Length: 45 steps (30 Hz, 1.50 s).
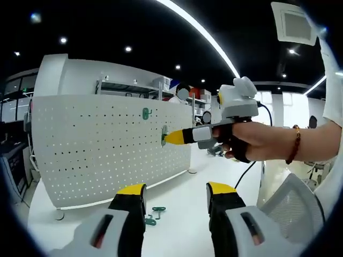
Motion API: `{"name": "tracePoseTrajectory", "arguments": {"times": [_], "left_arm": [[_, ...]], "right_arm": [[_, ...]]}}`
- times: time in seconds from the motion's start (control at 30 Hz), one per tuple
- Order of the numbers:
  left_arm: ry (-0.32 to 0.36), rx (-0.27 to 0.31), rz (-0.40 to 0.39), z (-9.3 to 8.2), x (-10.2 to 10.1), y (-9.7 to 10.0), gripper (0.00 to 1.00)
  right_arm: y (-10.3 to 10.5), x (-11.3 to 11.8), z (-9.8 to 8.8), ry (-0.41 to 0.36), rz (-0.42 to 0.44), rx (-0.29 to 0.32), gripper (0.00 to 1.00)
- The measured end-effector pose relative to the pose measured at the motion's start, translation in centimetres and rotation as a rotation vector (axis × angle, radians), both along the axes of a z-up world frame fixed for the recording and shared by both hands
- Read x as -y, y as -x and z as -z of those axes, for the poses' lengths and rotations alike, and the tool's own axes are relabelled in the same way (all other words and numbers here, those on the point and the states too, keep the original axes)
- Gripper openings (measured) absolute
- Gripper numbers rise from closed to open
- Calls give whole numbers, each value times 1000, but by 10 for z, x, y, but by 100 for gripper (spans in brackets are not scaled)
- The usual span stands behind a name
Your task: Insert the hook assembly into the mounting plate slot until the hook locks in place.
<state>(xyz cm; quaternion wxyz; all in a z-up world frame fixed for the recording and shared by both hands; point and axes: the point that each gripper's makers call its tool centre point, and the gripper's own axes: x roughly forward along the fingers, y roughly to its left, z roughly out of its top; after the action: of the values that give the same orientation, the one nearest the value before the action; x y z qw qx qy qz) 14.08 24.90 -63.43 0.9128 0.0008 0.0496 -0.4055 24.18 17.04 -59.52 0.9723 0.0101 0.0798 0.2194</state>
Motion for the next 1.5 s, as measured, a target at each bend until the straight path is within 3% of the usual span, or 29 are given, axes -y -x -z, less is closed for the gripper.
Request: {"name": "tracePoseTrajectory", "arguments": {"times": [0.6,1.33,1.5], "left_arm": [[7,20,-23,4,-14,22,63],[-10,26,-22,7,-24,22,74],[30,31,-10,2,-23,23,76]], "right_arm": [[-31,13,-29,-11,83,43,1],[-67,15,-54,-22,147,60,1],[-77,16,-53,4,158,63,1]]}}
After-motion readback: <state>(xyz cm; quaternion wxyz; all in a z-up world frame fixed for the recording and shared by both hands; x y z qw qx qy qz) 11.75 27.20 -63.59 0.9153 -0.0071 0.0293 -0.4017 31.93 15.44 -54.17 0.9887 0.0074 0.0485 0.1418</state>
